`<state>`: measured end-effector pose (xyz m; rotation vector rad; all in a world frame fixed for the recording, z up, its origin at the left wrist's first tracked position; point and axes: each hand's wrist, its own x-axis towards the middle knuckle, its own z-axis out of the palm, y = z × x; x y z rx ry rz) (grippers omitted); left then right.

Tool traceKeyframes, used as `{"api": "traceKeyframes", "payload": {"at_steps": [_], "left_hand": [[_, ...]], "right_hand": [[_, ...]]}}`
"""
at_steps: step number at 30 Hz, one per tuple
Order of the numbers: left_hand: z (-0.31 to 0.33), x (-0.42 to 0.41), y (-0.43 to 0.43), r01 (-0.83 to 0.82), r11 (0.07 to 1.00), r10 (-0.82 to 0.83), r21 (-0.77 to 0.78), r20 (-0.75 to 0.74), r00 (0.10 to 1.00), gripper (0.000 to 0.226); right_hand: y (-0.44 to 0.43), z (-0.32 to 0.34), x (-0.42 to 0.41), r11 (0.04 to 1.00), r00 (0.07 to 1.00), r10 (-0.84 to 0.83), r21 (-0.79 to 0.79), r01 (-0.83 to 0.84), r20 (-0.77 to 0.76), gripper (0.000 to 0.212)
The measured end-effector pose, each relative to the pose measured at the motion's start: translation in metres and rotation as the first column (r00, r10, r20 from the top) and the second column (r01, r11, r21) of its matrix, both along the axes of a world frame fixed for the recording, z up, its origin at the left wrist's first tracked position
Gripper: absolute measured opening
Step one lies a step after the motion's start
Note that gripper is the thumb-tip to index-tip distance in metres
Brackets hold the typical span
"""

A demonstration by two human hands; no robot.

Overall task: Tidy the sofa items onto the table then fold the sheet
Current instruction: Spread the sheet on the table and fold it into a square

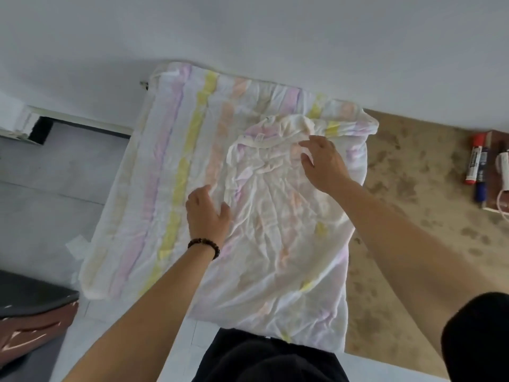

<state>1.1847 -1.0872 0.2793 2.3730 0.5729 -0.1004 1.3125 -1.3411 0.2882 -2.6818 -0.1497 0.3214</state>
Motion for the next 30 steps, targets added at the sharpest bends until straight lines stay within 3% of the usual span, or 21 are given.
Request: {"api": "traceKeyframes", "payload": {"at_steps": [3, 7, 12, 13, 15, 17, 19, 21, 24, 28, 30], "left_hand": [[-0.005, 0.065, -0.020, 0.235, 0.951, -0.249, 0.198, 0.047, 0.967, 0.046], [-0.012, 0.134, -0.041, 0.421, 0.780, -0.474, 0.463, -0.002, 0.881, 0.043], [-0.019, 0.175, -0.055, 0.556, 0.640, -0.575, 0.530, -0.148, 0.804, 0.029], [-0.021, 0.178, -0.055, 0.551, 0.664, -0.568, 0.506, -0.138, 0.812, 0.025], [-0.022, 0.183, -0.054, 0.453, 0.799, -0.484, 0.395, -0.022, 0.875, 0.022], [-0.021, 0.189, -0.054, 0.264, 0.936, -0.295, 0.234, 0.110, 0.949, 0.020], [-0.019, 0.197, -0.052, 0.079, 0.994, -0.090, 0.076, 0.164, 0.982, 0.014], [-0.017, 0.211, -0.046, -0.013, 1.000, 0.012, 0.003, 0.167, 0.986, 0.009], [-0.013, 0.241, -0.033, -0.030, 1.000, 0.029, 0.004, 0.145, 0.989, 0.015], [-0.012, 0.290, -0.015, -0.084, 0.991, 0.078, 0.108, 0.060, 0.995, 0.028], [-0.013, 0.300, -0.011, -0.131, 0.977, 0.116, 0.171, 0.093, 0.989, 0.027]], "right_hand": [[-0.030, -0.013, 0.024, 0.994, 0.983, -0.102, -0.023, 0.107, 0.149, 0.040], [-0.072, -0.029, 0.048, 0.972, 0.972, -0.171, -0.137, 0.193, 0.159, 0.056], [-0.115, -0.037, 0.062, 0.939, 0.949, -0.292, -0.155, 0.308, 0.117, 0.040], [-0.118, -0.037, 0.064, 0.926, 0.930, -0.355, -0.099, 0.363, 0.091, 0.036], [-0.119, -0.034, 0.071, 0.849, 0.850, -0.527, 0.045, 0.526, 0.015, 0.033], [-0.120, -0.029, 0.079, 0.741, 0.752, -0.656, 0.138, 0.658, -0.061, 0.032], [-0.123, -0.023, 0.084, 0.682, 0.707, -0.701, 0.199, 0.704, -0.098, 0.032], [-0.125, -0.019, 0.088, 0.648, 0.682, -0.722, 0.234, 0.725, -0.115, 0.034], [-0.123, -0.017, 0.098, 0.626, 0.658, -0.744, 0.227, 0.746, -0.113, 0.040], [-0.122, -0.018, 0.121, 0.668, 0.679, -0.722, 0.122, 0.734, -0.132, 0.046], [-0.120, -0.020, 0.129, 0.666, 0.678, -0.707, 0.134, 0.734, -0.202, 0.043]]}}
